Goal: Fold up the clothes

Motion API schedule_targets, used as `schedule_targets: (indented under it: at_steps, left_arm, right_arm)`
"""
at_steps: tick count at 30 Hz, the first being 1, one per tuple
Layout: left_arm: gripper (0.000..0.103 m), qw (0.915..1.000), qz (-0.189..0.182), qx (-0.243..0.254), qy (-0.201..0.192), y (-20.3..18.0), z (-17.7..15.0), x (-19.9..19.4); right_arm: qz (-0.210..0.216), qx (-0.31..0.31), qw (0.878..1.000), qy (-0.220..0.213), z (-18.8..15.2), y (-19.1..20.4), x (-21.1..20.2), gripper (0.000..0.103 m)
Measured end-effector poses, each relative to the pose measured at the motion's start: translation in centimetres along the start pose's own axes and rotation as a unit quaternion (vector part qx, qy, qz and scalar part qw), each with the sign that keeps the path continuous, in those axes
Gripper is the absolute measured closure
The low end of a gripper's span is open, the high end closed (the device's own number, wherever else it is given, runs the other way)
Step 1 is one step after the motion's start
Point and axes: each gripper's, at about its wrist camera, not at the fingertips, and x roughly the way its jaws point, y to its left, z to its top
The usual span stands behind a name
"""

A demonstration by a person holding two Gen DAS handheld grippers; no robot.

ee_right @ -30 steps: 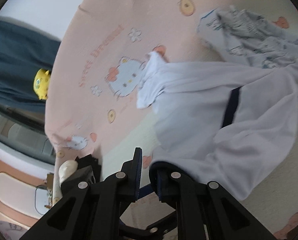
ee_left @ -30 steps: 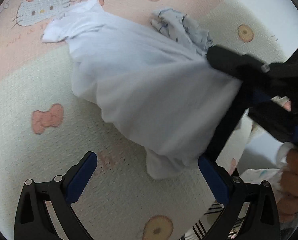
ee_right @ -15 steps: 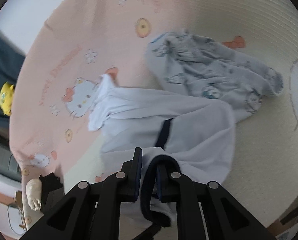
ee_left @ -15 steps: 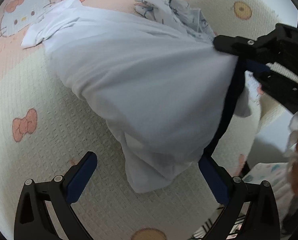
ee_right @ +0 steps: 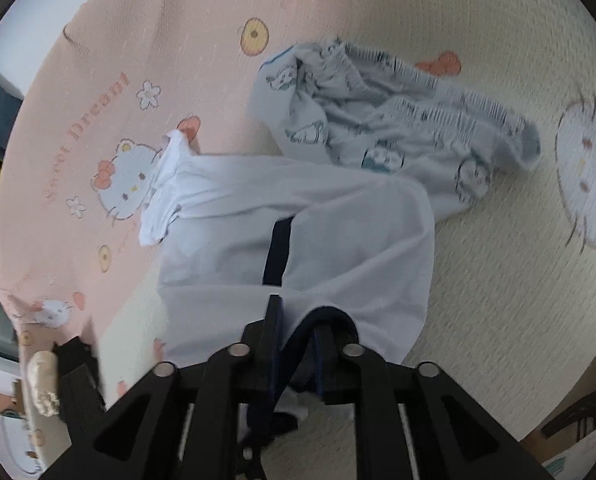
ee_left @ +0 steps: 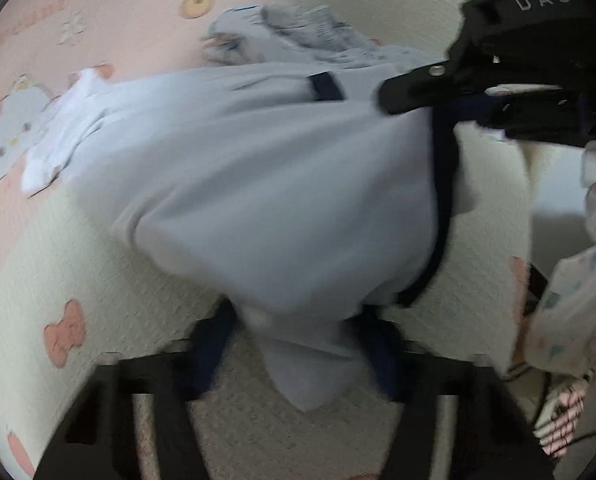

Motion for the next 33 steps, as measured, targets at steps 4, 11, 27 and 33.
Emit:
schedule_targets:
  at_steps: [4, 11, 27, 33]
  left_arm:
    - [0.07, 0.9997, -0.021, -0.012, 0.004, 0.1, 0.7, 0.0]
    - [0.076, 0.9976, -0.045, -0.049, 0.017, 1.4, 2.3, 0.0]
    - [0.076, 0.9885, -0.073, -0.13, 0.024, 5.8, -2.3, -1.5]
    - [0.076, 0.989, -0.078, -0.123, 0.028, 6.9, -3.6, -2.6]
  right_arm:
    - [0.049, 0.049, 0.998, 0.007, -3.0, -1.6, -1.3, 0.045]
    - [0.065, 0.064, 0.995, 0.046, -6.2, -2.4, 0.1, 0.044]
    - [0.056, -0.027, 0.997, 0.046, -8.0, 2.5, 3.3, 0.034]
    - [0.057, -0.008, 0.998, 0.036, -8.3, 1.2, 5.6, 0.05]
